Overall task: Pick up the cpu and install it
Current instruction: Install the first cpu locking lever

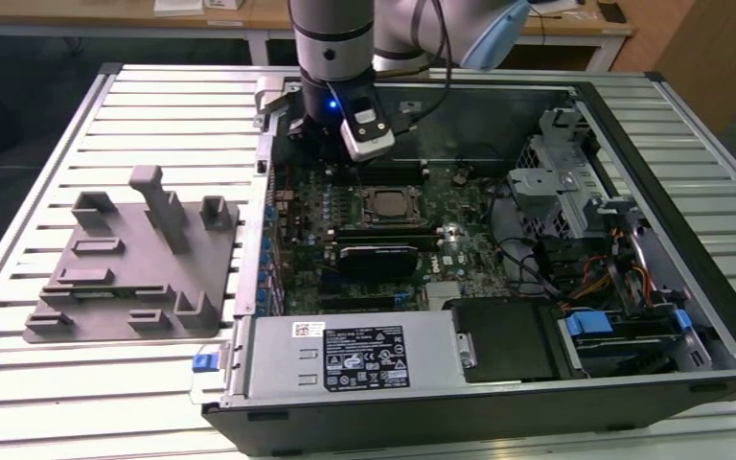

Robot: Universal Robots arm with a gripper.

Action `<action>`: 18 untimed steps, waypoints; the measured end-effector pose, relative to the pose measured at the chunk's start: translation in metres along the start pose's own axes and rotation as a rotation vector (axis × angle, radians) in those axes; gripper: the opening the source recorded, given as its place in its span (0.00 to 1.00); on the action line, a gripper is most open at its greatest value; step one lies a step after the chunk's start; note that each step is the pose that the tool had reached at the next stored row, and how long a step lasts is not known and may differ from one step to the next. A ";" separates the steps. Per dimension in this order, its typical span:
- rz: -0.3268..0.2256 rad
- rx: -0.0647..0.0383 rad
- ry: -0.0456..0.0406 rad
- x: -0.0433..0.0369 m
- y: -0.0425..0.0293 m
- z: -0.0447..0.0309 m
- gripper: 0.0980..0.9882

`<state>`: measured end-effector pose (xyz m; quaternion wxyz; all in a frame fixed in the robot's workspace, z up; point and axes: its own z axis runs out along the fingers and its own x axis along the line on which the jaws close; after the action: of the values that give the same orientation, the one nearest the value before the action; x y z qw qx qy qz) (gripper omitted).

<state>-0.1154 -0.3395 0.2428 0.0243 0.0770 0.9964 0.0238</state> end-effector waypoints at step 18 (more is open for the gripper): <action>0.007 -0.129 0.0199 0.0044 -0.0006 -0.0010 0.01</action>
<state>-0.1198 -0.3395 0.2436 0.0192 0.0784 0.9928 0.0887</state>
